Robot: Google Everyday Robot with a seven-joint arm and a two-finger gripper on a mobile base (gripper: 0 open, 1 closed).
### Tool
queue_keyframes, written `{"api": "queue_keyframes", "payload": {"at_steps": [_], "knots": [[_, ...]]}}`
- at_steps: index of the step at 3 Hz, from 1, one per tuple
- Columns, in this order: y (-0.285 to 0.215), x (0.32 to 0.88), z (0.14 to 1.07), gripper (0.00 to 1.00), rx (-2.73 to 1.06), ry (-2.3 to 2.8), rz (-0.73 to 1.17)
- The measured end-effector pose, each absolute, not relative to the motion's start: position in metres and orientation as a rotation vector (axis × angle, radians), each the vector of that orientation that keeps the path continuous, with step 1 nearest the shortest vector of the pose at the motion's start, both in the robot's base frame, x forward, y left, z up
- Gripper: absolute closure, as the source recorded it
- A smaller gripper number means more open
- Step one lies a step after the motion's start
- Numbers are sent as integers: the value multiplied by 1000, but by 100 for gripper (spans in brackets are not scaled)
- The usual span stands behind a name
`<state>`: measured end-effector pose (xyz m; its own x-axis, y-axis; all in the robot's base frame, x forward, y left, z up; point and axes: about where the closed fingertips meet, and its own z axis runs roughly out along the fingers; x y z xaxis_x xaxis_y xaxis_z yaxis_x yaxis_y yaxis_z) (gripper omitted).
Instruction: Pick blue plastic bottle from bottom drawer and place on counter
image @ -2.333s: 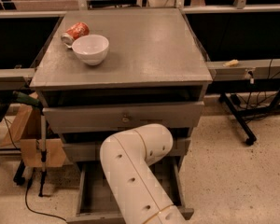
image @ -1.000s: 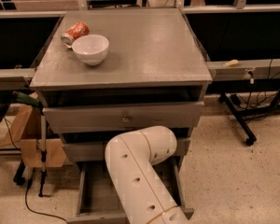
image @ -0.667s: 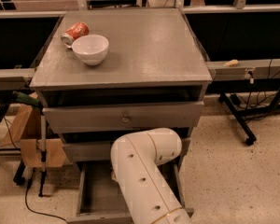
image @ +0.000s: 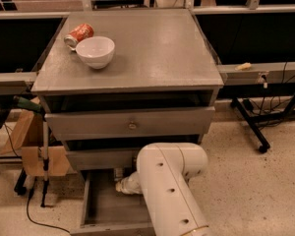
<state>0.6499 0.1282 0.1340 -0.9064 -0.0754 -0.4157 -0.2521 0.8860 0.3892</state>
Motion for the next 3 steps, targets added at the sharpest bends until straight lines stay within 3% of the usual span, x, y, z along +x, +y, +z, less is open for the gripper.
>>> {"api": "queue_keyframes", "payload": {"at_steps": [2, 3], "knots": [[130, 623, 144, 0, -308, 2640, 938], [128, 622, 152, 0, -308, 2636, 951]]}}
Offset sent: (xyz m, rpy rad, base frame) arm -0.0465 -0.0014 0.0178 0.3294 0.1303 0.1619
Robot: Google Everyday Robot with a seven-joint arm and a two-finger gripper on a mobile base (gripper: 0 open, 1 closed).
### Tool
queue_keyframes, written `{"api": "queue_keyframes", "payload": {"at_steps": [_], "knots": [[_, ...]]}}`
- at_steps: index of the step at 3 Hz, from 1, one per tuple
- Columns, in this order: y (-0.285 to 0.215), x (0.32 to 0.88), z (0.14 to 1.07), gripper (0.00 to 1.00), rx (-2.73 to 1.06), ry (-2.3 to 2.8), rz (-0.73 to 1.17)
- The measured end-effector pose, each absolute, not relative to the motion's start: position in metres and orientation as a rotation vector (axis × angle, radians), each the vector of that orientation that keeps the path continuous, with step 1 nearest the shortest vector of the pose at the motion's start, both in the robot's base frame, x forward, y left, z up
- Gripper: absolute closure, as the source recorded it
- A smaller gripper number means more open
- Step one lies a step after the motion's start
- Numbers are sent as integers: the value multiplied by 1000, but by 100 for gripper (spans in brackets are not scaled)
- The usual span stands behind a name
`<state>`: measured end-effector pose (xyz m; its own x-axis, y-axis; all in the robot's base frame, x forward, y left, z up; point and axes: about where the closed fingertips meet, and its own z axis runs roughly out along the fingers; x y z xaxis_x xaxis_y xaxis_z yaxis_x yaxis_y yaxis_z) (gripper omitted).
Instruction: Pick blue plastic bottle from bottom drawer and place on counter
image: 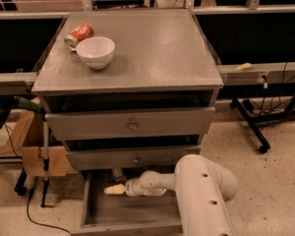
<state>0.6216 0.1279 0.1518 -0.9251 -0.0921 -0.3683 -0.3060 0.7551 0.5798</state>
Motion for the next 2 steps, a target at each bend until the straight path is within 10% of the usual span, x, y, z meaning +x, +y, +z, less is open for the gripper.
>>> {"api": "queue_keyframes", "payload": {"at_steps": [2], "knots": [[129, 622, 154, 0, -329, 2621, 958]]}}
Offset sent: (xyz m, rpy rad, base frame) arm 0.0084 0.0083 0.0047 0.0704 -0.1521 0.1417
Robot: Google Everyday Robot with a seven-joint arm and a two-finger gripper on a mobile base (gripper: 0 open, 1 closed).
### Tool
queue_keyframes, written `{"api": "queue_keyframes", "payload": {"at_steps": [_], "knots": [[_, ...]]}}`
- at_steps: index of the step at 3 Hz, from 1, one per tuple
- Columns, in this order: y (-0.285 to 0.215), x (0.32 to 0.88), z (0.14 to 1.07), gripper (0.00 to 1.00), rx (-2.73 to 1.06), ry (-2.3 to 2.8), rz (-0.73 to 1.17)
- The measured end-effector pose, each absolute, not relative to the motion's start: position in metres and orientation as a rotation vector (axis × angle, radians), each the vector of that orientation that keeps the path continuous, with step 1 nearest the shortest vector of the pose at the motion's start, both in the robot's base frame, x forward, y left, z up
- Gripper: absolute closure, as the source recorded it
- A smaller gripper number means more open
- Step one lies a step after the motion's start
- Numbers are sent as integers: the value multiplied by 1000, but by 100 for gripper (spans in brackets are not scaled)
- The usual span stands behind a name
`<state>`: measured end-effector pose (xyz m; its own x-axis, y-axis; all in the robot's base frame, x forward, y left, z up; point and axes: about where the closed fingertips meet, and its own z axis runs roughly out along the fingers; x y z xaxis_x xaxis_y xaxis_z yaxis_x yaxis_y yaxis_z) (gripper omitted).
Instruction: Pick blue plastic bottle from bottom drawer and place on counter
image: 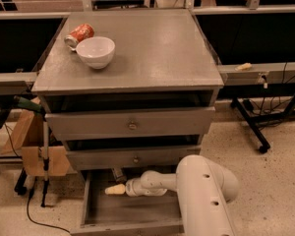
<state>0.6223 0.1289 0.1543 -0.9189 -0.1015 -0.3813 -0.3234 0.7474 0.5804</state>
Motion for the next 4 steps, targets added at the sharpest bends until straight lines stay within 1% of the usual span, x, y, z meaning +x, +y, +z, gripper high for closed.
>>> {"api": "queue_keyframes", "payload": {"at_steps": [1, 3, 4], "knots": [[125, 629, 154, 0, -447, 2526, 916], [131, 636, 156, 0, -839, 2331, 693], [132, 636, 150, 0, -904, 2292, 589]]}}
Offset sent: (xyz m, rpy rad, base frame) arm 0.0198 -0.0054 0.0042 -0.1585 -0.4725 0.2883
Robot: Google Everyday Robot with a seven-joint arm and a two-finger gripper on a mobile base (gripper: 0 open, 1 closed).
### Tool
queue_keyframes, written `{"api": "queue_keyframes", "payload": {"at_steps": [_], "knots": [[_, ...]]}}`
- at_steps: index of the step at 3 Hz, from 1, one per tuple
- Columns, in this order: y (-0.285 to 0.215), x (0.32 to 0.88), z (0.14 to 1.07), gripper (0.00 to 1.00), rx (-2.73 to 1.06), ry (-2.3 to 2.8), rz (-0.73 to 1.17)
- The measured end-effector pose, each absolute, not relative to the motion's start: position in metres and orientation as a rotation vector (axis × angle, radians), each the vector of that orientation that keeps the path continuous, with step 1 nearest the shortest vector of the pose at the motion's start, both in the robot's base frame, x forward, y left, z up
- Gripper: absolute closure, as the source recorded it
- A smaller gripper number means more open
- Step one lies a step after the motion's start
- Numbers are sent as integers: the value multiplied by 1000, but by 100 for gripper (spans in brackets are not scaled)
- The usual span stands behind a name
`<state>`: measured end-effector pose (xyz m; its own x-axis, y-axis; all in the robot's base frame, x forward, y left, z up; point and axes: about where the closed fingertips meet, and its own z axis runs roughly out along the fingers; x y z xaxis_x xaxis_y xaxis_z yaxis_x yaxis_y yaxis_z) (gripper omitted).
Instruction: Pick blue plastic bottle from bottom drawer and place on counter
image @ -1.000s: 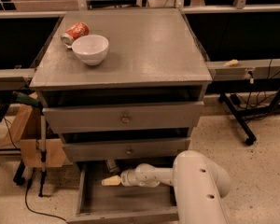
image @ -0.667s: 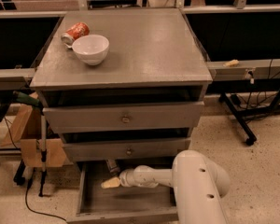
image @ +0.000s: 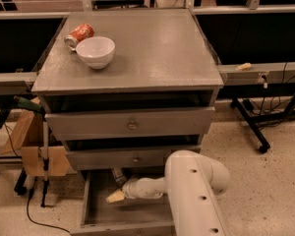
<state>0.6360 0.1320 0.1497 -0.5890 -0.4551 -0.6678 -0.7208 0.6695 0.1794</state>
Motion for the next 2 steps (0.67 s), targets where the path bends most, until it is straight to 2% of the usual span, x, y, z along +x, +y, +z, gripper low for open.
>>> {"api": "queue_keyframes", "payload": {"at_steps": [1, 2], "knots": [[131, 639, 149, 0, -910, 2273, 548], [131, 639, 147, 0, -907, 2249, 588]]}}
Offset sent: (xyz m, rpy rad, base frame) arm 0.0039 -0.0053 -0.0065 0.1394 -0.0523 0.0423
